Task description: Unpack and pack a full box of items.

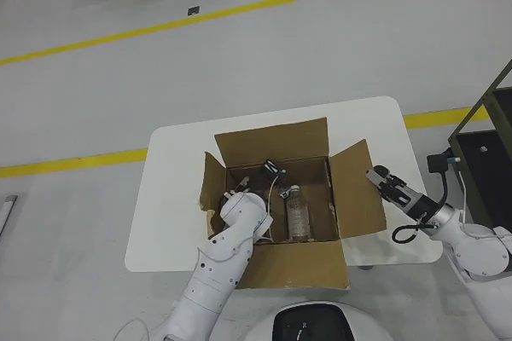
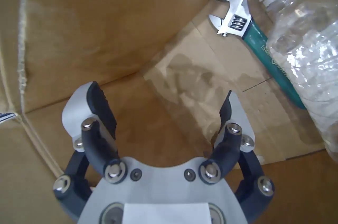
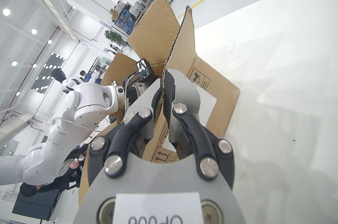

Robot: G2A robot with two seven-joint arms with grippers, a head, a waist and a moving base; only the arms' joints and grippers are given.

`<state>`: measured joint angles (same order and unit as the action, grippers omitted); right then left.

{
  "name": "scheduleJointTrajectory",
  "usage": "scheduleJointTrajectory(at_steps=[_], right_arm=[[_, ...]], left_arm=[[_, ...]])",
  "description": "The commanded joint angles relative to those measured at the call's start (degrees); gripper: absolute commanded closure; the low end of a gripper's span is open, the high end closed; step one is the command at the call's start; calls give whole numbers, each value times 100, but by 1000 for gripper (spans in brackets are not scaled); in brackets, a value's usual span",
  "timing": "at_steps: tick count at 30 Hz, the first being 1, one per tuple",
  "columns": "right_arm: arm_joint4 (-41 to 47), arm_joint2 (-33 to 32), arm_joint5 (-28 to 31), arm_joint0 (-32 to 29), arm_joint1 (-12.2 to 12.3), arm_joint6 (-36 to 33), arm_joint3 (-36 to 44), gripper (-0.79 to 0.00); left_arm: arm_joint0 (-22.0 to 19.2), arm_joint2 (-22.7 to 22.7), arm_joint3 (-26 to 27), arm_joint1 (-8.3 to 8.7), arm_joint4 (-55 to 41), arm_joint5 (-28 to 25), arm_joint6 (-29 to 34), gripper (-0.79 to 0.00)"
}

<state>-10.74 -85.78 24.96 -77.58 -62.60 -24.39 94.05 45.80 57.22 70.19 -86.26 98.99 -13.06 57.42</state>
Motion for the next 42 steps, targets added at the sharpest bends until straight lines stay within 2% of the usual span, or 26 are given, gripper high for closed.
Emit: scheduleJointTrajectory(at_steps=[1, 12, 16, 17, 18, 22, 23, 28, 35, 42], right_arm=[[16, 5, 0, 4, -1, -2, -5, 0], [129, 49, 122, 51, -8, -15, -166, 0], [137, 55, 130, 56, -8, -22, -191, -12], [132, 56, 134, 50, -8, -19, -182, -68], [128, 57, 135, 43, -8, -18, -174, -185], [123, 74, 139, 17, -11, 9, -135, -277], [127, 81, 140, 10, -12, 12, -127, -280], [123, 91, 149, -25, -15, 40, -105, -286], [131, 62, 176, -50, -11, 36, -79, -292], [167, 54, 212, -46, -9, 14, -75, -283]], left_arm=[[62, 76, 155, 19, -90, -169, 43, -785], [555, 616, 1398, 137, -856, -834, 265, -785], [672, 735, 1707, 177, -1131, -1139, 554, -785], [712, 747, 1794, 185, -1177, -1192, 604, -785], [753, 763, 1872, 194, -1248, -1248, 654, -785], [871, 739, 2212, 245, -1036, -1474, 951, -785], [920, 727, 2270, 257, -978, -1509, 982, -785], [1028, 774, 2478, 309, -650, -1462, 1161, -785], [1137, 788, 2644, 368, -688, -1906, 1394, -785], [1110, 471, 2352, 404, -471, -2057, 1323, -785]])
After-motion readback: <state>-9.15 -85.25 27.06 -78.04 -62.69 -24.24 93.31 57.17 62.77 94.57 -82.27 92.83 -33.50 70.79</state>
